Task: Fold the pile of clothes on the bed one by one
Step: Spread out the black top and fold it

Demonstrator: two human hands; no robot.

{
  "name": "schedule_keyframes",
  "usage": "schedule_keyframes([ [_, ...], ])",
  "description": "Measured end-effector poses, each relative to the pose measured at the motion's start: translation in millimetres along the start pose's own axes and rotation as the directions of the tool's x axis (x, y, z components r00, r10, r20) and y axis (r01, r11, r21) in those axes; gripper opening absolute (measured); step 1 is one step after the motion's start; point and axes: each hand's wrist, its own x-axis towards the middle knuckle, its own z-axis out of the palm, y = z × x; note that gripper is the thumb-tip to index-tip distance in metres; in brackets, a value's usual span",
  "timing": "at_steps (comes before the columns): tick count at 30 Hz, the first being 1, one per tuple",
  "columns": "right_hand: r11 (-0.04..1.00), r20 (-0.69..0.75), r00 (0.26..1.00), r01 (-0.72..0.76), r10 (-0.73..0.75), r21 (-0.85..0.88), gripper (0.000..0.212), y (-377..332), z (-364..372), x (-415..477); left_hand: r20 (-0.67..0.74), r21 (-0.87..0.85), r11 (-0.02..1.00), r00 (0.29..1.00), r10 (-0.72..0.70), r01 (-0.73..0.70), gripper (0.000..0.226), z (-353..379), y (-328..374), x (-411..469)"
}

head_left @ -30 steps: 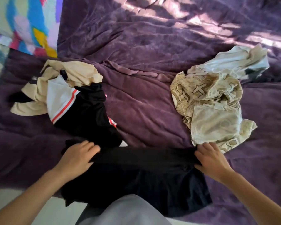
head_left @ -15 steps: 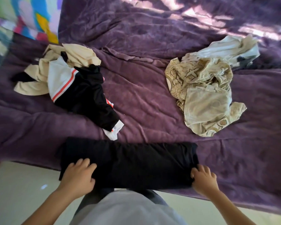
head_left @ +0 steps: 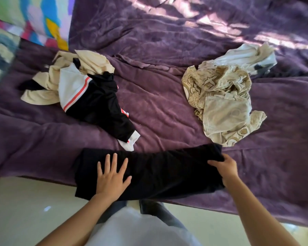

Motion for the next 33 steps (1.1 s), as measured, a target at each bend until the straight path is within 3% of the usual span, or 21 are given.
schedule_keyframes([
  [4,0.977,-0.205,0.967,0.176,-0.148,0.124,0.04,-47.8,-41.1,0.4,0.048,0.0,0.995,0.994,0.096,-0.096,0.06,-9.0,6.9,10.9],
  [6,0.981,-0.274,0.947,0.188,-0.167,0.053,0.045,-57.4,-62.7,11.6,0.047,-0.008,0.993,0.991,0.121,-0.121,0.072,-16.3,16.8,20.2],
  [8,0.979,-0.264,0.946,0.158,-0.187,-0.127,0.05,-61.0,-71.6,15.7,0.037,-0.025,0.993,0.993,0.116,-0.116,0.077,-23.8,26.7,26.8],
  [10,0.947,-0.207,0.948,0.183,-0.241,-0.265,0.052,-64.9,-65.0,10.0,0.042,0.004,0.995,0.994,0.097,-0.097,0.067,-20.0,29.6,31.3],
  [14,0.858,-0.038,0.893,0.418,-0.449,-0.299,0.069,-83.7,-10.0,-35.6,0.033,-0.077,0.992,0.994,0.102,-0.099,0.069,-18.9,21.6,26.5],
  [17,0.764,0.277,0.772,0.624,-0.572,-0.164,0.08,-80.9,54.2,-84.2,0.06,-0.141,0.984,0.991,0.122,-0.112,0.063,-9.1,4.2,25.9],
  [18,0.766,0.421,0.726,0.634,-0.544,-0.104,0.082,-75.7,75.4,-97.4,0.132,-0.263,0.963,0.987,0.086,-0.049,0.059,-9.2,0.3,26.0],
  [19,0.79,0.564,0.676,0.609,-0.473,-0.068,0.084,-68.4,96.2,-107.6,0.161,-0.465,0.884,0.986,0.031,0.048,0.055,-12.1,-0.5,27.7],
  [20,0.813,0.666,0.628,0.58,-0.402,-0.055,0.083,-60.1,114.4,-114.0,0.163,-0.69,0.71,0.986,-0.044,0.145,0.05,-19.0,-1.1,26.7],
  [21,0.821,0.711,0.604,0.567,-0.36,-0.066,0.079,-50.6,128.4,-117.0,0.174,-0.88,0.423,0.975,-0.138,0.217,0.045,-27.1,-2.4,25.5],
  [23,0.8,0.673,0.648,0.583,-0.356,-0.138,0.066,-36.0,138.4,-114.8,0.374,-0.926,-0.144,0.898,-0.232,0.349,0.045,-39.2,-5.2,27.5],
  [24,0.747,0.612,0.68,0.631,-0.404,-0.209,0.06,-29.0,137.3,-108.3,0.457,-0.875,-0.278,0.864,-0.211,0.395,0.045,-42.3,-4.5,28.9],
  [25,0.665,0.57,0.699,0.673,-0.431,-0.323,0.055,-21.6,132.6,-100.2,0.476,-0.863,-0.296,0.856,-0.201,0.41,0.046,-44.8,-1.7,28.9],
  [27,0.466,0.562,0.709,0.704,-0.426,-0.535,0.055,-3.7,121.2,-86.9,0.394,-0.919,-0.099,0.881,-0.263,0.382,0.062,-39.0,7.1,30.4],
  [30,0.185,0.663,0.63,0.766,-0.404,-0.616,0.065,16.3,114.6,-80.5,0.274,-0.94,0.114,0.912,-0.305,0.321,0.095,-30.7,31.7,31.8],
  [32,0.05,0.771,0.582,0.805,-0.259,-0.591,0.069,21.4,116.8,-79.5,0.207,-0.914,0.26,0.909,-0.362,0.311,0.1,-33.9,44.7,26.9],
  [33,0.019,0.798,0.583,0.809,-0.153,-0.587,0.074,25.4,117.7,-77.1,0.104,-0.861,0.416,0.901,-0.421,0.294,0.101,-33.9,47.3,23.2],
])
